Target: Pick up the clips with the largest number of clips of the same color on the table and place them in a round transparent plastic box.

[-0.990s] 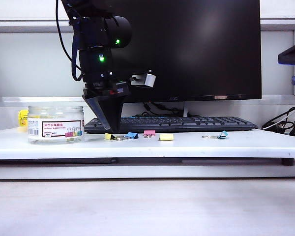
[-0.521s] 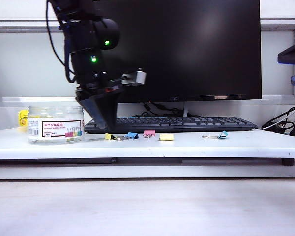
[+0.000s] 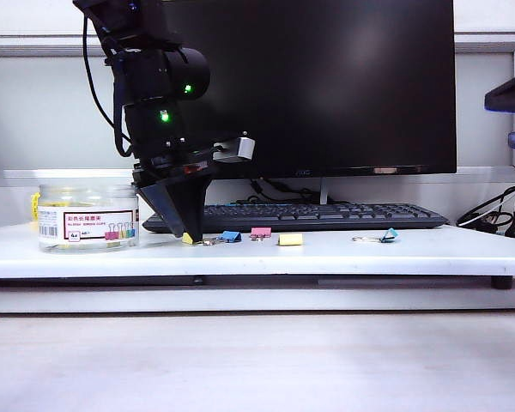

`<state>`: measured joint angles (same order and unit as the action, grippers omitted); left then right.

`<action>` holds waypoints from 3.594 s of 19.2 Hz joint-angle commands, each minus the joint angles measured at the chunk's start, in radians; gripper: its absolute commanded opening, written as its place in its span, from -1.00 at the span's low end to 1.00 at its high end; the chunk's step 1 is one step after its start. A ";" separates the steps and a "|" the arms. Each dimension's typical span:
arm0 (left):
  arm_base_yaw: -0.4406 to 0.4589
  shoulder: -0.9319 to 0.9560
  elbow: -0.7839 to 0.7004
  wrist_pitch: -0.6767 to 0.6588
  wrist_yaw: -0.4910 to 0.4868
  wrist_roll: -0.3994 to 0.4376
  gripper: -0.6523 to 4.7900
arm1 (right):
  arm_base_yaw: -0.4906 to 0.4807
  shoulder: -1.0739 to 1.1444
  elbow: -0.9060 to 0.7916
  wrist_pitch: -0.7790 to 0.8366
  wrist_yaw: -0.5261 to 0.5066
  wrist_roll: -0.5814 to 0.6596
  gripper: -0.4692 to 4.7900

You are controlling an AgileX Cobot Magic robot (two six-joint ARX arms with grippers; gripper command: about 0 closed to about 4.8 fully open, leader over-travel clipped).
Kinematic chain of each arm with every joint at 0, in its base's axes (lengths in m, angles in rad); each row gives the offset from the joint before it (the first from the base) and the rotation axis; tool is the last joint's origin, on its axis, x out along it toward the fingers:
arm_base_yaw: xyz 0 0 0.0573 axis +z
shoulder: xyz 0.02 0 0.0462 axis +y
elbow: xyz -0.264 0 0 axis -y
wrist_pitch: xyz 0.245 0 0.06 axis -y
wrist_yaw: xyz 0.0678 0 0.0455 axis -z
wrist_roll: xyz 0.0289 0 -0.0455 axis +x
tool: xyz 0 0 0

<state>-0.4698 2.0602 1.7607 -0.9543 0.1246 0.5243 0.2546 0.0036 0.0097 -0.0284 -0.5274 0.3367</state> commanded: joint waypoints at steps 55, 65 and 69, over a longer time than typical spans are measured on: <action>-0.050 0.071 0.177 -0.145 -0.147 0.027 0.48 | 0.001 -0.002 0.003 0.009 -0.003 0.004 0.18; -0.050 0.080 0.140 -0.142 -0.147 0.026 0.49 | 0.001 -0.002 0.003 0.009 -0.003 0.004 0.18; -0.050 0.086 0.140 -0.125 -0.147 0.026 0.47 | 0.001 -0.002 0.003 0.009 -0.003 0.003 0.18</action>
<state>-0.5186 2.1418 1.8980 -1.0943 -0.0227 0.5491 0.2546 0.0036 0.0097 -0.0284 -0.5266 0.3367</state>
